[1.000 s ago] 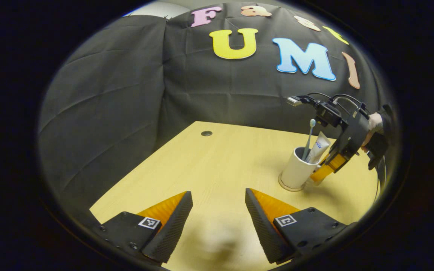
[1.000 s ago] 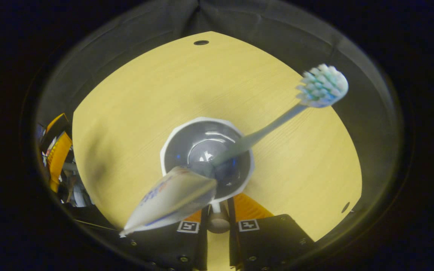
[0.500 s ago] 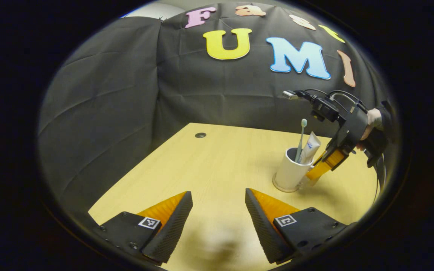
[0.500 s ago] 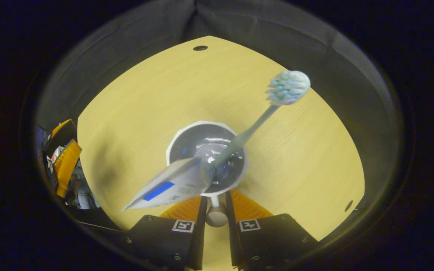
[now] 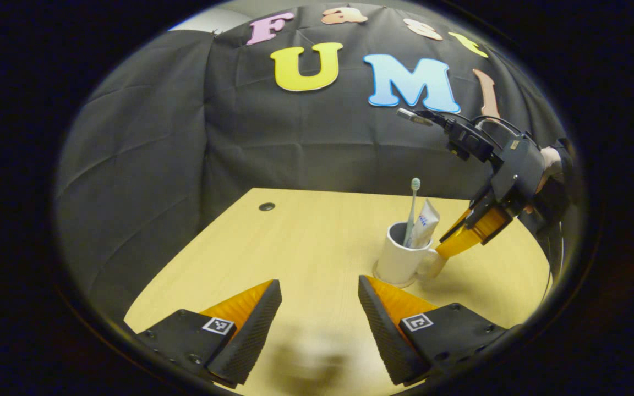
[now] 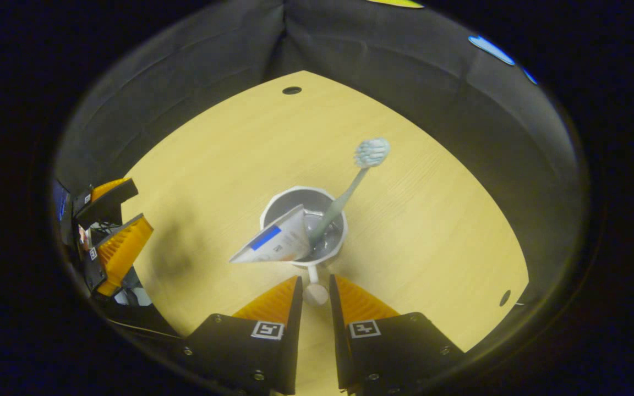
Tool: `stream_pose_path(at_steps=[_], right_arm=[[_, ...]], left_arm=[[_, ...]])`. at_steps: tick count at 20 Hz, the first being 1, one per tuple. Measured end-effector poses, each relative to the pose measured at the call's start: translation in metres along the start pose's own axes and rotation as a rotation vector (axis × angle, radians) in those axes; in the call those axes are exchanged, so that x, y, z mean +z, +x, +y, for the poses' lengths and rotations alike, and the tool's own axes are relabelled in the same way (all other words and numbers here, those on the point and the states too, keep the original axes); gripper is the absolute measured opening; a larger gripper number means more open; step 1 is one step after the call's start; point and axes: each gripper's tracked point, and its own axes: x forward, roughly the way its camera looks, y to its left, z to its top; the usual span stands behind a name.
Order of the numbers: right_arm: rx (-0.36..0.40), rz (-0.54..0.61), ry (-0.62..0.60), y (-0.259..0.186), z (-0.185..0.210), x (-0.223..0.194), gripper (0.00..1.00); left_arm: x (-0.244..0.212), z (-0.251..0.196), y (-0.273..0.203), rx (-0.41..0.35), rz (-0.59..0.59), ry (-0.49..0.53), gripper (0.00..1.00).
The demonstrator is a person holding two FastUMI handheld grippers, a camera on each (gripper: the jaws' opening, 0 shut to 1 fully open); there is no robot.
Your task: Put the toothbrush and toothpaste on the desktop into the cup, then pick up the cup and place it on the coaster on the desktop.
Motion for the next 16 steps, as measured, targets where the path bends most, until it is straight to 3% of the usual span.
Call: stream_pose_path(at_steps=[8, 16], right_arm=[[-0.115, -0.145, 0.119, -0.034, -0.015, -0.017, 0.29], [-0.313, -0.415, 0.260, -0.100, -0.027, -0.012, 0.28]], left_arm=[[0.054, -0.041, 0.010, -0.095, -0.074, 0.034, 0.95], [0.123, -0.081, -0.006, -0.158, -0.206, 0.050, 0.94]])
